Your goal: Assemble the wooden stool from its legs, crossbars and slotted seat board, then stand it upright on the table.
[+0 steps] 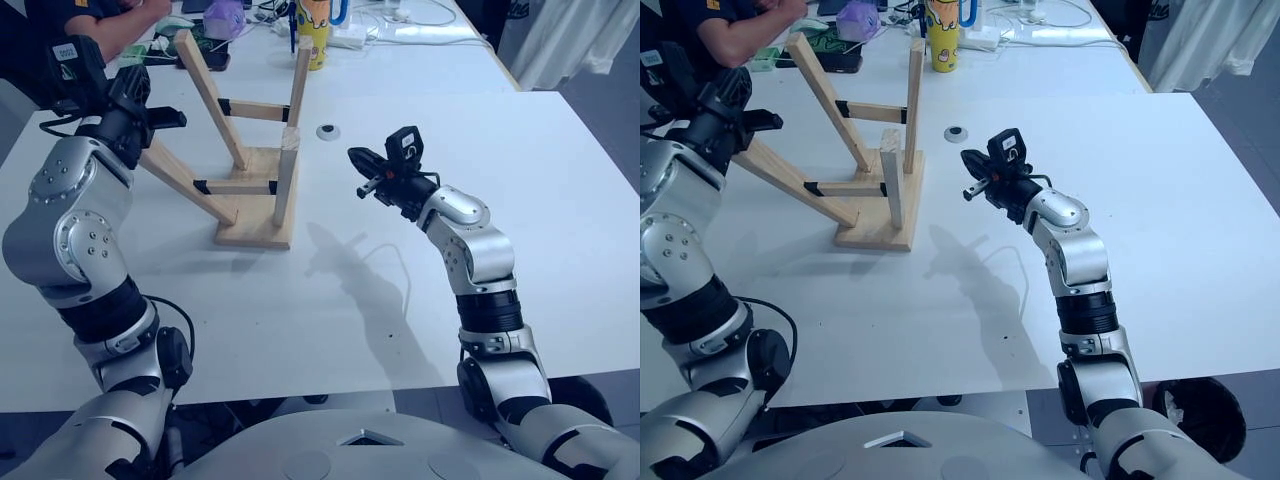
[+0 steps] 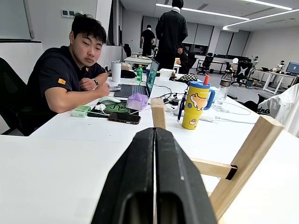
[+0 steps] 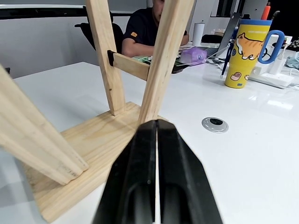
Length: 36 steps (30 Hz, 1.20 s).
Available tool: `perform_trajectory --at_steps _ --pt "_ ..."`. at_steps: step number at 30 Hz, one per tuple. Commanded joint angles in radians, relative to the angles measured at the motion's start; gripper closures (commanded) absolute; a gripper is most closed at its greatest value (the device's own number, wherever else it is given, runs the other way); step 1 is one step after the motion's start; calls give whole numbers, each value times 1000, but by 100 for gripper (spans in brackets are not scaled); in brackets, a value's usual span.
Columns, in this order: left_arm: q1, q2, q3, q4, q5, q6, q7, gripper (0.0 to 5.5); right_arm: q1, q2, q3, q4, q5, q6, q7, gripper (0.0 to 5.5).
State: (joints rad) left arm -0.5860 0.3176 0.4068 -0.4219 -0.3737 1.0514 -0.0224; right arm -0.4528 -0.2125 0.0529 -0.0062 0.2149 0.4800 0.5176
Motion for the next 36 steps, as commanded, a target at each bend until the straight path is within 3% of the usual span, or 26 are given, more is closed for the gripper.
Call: perform_trajectory --at_steps 1,6,12,18,22,26,30,36 --pt "-76 67 36 11 -10 11 -5 546 -7 2 -7 -9 11 2 -13 550" --pt "-114 146 126 9 -47 -47 -47 546 -28 12 -1 -12 14 -4 -11 550" --pt "79 174 260 -51 -427 62 -368 546 -46 10 -10 6 13 -15 -11 550" --pt "339 231 172 -203 -608 76 -547 546 -39 3 -13 15 11 -23 -7 550" --pt "495 339 14 -240 -479 0 -604 546 -35 6 -13 13 10 -25 -12 550" --pt "508 376 -89 -135 -304 -138 -580 546 -25 9 -12 1 11 -24 -19 550" --pt "440 352 -107 -21 -224 -228 -534 546 -18 10 -14 -12 11 -20 -29 550" --pt "331 304 -34 195 -94 -363 -346 546 -28 15 -2 -2 7 -26 -25 550"
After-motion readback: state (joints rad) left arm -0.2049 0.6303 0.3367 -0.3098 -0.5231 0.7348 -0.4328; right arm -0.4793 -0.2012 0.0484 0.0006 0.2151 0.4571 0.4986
